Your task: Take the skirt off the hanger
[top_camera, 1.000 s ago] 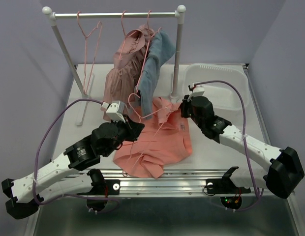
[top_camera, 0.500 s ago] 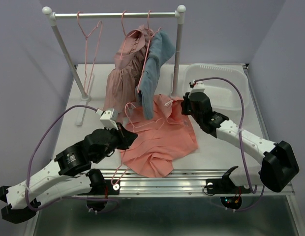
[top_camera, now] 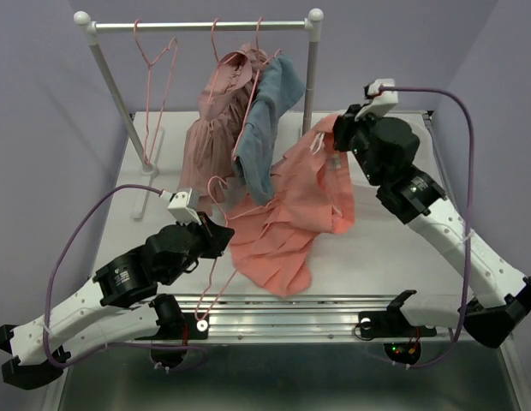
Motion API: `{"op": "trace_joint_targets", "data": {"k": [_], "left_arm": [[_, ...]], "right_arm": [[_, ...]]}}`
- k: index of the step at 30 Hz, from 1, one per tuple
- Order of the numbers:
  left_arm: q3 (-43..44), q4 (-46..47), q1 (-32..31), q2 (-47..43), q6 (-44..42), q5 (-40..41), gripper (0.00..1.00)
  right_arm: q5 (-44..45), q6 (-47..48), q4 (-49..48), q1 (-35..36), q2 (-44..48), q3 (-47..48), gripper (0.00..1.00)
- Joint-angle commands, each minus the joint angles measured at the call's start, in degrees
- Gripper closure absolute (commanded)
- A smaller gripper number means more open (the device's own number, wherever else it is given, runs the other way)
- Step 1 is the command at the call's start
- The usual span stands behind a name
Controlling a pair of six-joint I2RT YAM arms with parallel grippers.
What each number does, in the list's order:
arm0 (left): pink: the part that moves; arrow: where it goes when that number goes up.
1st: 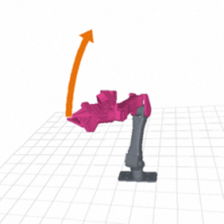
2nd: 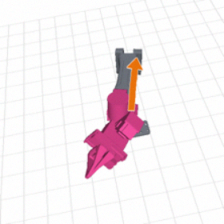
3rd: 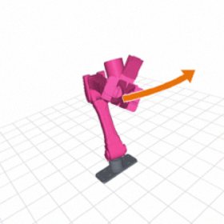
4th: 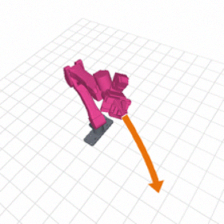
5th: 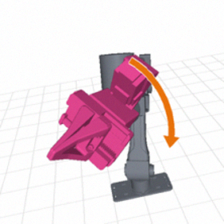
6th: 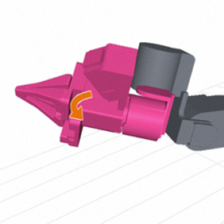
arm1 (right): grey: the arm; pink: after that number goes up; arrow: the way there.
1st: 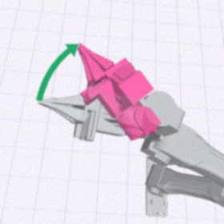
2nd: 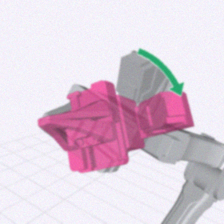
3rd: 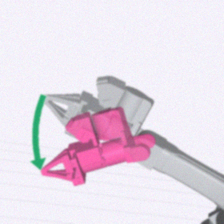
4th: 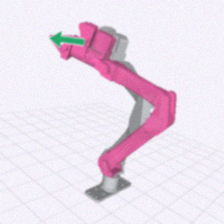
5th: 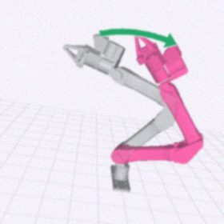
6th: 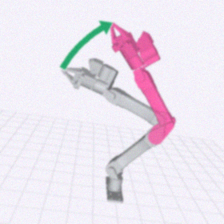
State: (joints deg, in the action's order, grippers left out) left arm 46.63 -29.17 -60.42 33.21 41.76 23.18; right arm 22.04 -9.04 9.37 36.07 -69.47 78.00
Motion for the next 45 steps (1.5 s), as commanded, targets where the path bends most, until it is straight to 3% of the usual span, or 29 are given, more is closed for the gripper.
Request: {"op": "trace_joint_targets", "data": {"k": [1, 7, 8, 11, 14, 18, 28, 35, 37, 39, 41, 42, 45], "left_arm": [[2.6, 2.5, -0.3, 0.5, -1.1, 2.0, 1.0], [3.3, 3.0, -0.3, 0.6, -2.2, 2.6, 1.0], [3.1, 3.2, -0.3, 0.5, -2.2, 2.6, 1.0], [2.5, 3.6, -0.3, 0.6, -2.3, 2.5, 1.0], [2.3, 3.7, -0.3, 0.6, -2.3, 2.6, 1.0], [2.4, 3.7, -0.3, 0.5, -2.4, 2.4, 1.0], [2.8, 4.1, -0.3, 1.8, -2.6, 3.2, 1.0], [2.6, 4.7, -0.3, 2.3, -2.1, 5.0, 1.0], [2.0, 5.3, -0.3, 2.5, -2.1, 5.3, 1.0], [1.8, 5.6, -0.3, 2.8, -2.0, 5.6, 1.0], [1.7, 6.0, -0.3, 3.0, -1.9, 5.8, 1.0], [1.6, 6.2, -0.3, 3.2, -1.9, 5.8, 1.0], [1.9, 6.7, -0.2, 4.0, -2.1, 5.6, 1.0]], "right_arm": [[12.5, 11.3, -5.1, -0.3, -2.7, 15.9, 0.99], [17.6, 19.7, -5.4, -0.3, -15.1, 40.2, 0.99], [18.1, 22.1, -5.9, -0.3, -17.1, 47.8, 0.99], [19.4, 29.7, -11.2, -0.3, -25.4, 61.7, 0.99], [19.7, 39.1, -22.8, -0.9, -31.5, 67.8, 0.99], [13.2, 40.5, -31.1, -7.4, -35.7, 69.5, 0.99], [6.3, 29.3, -40.6, -27.9, -43.5, 69.1, 0.99], [1.9, 29.4, -41.0, -32.6, -47.5, 66.3, 0.99], [3.4, 29.3, -39.8, -32.6, -47.2, 62.5, 0.99], [2.2, 26.3, -39.2, -32.6, -42.6, 51.1, 0.99], [-0.5, 21.9, -45.6, -32.6, -36.5, 38.4, 0.99], [-3.6, 20.2, -47.8, -32.6, -30.3, 27.3, 0.99], [-6.7, 14.4, -49.5, -32.6, -24.0, 17.9, 0.99]]}}
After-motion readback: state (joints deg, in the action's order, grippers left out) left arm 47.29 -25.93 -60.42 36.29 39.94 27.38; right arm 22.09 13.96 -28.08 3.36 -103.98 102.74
